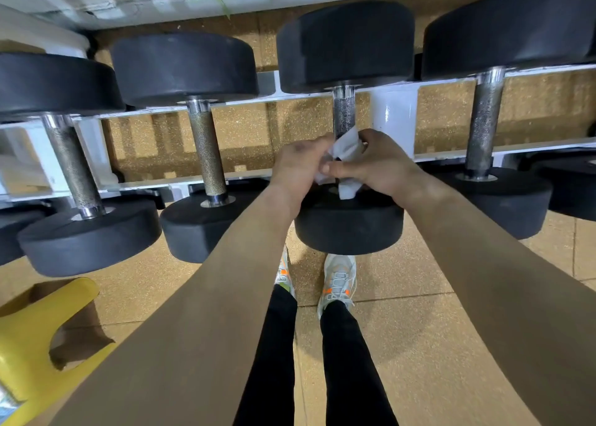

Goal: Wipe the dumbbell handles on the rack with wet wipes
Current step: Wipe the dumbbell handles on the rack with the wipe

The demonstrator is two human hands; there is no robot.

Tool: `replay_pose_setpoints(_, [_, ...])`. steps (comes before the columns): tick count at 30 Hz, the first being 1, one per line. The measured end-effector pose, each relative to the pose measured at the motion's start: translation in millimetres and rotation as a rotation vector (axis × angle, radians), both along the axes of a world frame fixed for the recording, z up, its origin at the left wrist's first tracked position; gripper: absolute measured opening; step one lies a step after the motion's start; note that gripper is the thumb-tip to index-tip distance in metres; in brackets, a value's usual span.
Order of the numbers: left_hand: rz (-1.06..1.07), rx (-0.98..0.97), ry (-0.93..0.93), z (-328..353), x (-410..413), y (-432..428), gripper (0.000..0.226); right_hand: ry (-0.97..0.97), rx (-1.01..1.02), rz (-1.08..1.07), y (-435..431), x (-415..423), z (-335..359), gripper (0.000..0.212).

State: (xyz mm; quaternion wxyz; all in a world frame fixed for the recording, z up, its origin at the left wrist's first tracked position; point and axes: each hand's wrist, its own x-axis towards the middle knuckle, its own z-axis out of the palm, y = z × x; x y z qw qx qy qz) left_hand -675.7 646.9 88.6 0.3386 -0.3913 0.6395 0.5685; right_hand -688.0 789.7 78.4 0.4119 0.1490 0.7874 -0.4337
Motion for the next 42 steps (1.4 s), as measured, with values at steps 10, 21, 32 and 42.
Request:
replay_pose_setpoints(10, [-0.216,-0.021,0.141,-1.0,-1.0,-13.8,0.01,-0.028,-0.291,-0.458,17.7,7.2,12.7,0.025])
replay_pose_setpoints(21, [-0.149,0.137,0.218,0.7,-0.9,1.3,0.021,-0.019,-0.192,-0.466,22.1,-4.9,4.7,0.005])
replay_pose_setpoints(32, [-0.235,0.106,0.072,-33.0,-2.2,5.6,0.055,0.012,-0.194,-0.589,32.4,13.8,22.3,0.028])
replay_pose_setpoints(42, [-0.17,0.325,-0.064,-44.3,-14.0,25.0,0.075,0.35,0.316,-0.747,-12.0,45.1,8.4,0.016])
